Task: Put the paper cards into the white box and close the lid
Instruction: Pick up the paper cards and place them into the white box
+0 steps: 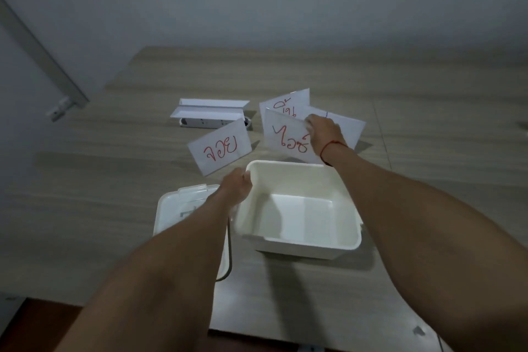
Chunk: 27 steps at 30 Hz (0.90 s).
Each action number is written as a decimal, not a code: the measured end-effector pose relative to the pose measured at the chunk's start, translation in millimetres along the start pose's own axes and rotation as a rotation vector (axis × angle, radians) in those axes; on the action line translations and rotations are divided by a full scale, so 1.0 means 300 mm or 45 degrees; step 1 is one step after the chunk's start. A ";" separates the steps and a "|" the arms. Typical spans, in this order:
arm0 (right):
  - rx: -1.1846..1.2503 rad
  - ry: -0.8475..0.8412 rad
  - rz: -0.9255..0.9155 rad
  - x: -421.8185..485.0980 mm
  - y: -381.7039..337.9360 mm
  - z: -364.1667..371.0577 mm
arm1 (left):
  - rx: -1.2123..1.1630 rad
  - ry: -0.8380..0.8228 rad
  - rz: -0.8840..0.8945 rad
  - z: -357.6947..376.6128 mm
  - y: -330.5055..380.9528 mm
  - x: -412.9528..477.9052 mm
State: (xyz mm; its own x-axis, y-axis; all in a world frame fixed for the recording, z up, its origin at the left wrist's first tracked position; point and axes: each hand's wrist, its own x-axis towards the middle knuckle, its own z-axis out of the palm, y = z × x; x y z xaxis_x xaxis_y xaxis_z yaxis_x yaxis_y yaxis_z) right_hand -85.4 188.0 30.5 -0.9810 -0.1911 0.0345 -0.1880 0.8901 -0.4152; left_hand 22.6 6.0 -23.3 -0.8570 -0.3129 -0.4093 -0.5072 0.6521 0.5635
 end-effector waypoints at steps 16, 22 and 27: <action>0.389 -0.164 0.174 -0.281 0.026 -0.039 | -0.151 -0.105 0.008 0.005 -0.025 -0.077; 0.392 -0.394 0.264 -0.360 0.083 0.052 | -0.247 -0.015 -0.003 0.012 -0.058 -0.056; 0.353 -0.462 0.319 -0.405 0.103 0.046 | -0.232 -0.019 0.002 0.012 -0.069 -0.035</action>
State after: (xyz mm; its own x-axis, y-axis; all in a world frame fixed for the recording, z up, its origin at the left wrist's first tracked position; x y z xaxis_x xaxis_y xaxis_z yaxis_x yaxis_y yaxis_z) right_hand 28.8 233.0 0.8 -0.9049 -0.1611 -0.3940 0.1187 0.7935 -0.5969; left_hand 42.3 -1.8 -33.2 -0.8573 -0.3008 -0.4178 -0.5147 0.5166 0.6843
